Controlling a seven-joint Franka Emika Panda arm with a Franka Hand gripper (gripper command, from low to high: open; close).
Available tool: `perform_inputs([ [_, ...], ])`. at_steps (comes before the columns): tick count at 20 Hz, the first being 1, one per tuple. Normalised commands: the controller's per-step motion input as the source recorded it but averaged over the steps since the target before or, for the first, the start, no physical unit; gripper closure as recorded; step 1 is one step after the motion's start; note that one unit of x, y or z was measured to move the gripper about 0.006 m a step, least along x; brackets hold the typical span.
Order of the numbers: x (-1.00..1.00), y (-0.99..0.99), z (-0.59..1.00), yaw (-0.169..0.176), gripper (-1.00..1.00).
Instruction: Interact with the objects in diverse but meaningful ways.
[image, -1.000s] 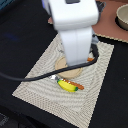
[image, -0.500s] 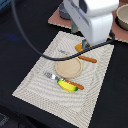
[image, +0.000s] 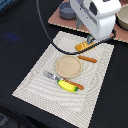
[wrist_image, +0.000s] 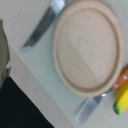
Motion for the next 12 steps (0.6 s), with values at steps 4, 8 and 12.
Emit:
perform_inputs([
  [4,-0.45,0.21,0.00,-0.183,-1.00],
  [8,-0.45,0.19,0.08,-0.144,-1.00],
  [12,-0.79,0.14,0.28,0.000,-1.00],
])
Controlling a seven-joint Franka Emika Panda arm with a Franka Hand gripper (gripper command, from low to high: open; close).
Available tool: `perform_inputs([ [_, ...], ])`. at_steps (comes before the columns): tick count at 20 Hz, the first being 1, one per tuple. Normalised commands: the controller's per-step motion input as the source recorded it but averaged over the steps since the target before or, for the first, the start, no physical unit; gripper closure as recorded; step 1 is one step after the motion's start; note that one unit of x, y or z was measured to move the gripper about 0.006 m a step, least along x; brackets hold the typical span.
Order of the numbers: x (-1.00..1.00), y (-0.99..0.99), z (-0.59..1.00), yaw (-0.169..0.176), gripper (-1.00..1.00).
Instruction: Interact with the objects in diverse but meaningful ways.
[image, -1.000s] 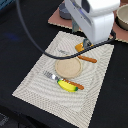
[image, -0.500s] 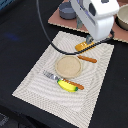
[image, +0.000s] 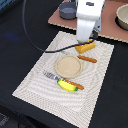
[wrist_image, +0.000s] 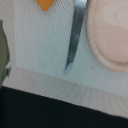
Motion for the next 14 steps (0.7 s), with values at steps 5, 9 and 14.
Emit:
perform_inputs([
  [5,-1.00,0.00,0.02,0.000,-1.00],
  [9,-1.00,0.00,-0.07,0.000,-1.00],
  [14,-0.78,-0.03,-0.16,0.000,-1.00],
])
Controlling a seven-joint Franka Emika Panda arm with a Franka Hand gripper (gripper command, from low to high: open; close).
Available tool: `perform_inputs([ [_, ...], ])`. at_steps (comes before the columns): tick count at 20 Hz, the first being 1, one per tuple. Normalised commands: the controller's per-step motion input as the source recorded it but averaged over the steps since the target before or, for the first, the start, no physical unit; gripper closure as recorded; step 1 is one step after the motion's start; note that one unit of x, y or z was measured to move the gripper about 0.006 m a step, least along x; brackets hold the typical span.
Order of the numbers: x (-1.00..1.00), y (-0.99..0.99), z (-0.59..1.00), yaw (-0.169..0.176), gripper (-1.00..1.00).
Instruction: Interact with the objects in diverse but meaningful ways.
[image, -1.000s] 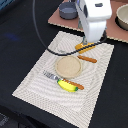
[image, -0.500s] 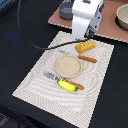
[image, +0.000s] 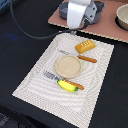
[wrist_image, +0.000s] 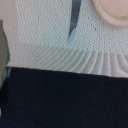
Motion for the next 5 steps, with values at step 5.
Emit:
perform_inputs([
  [5,-0.47,0.14,-0.18,0.012,-1.00],
])
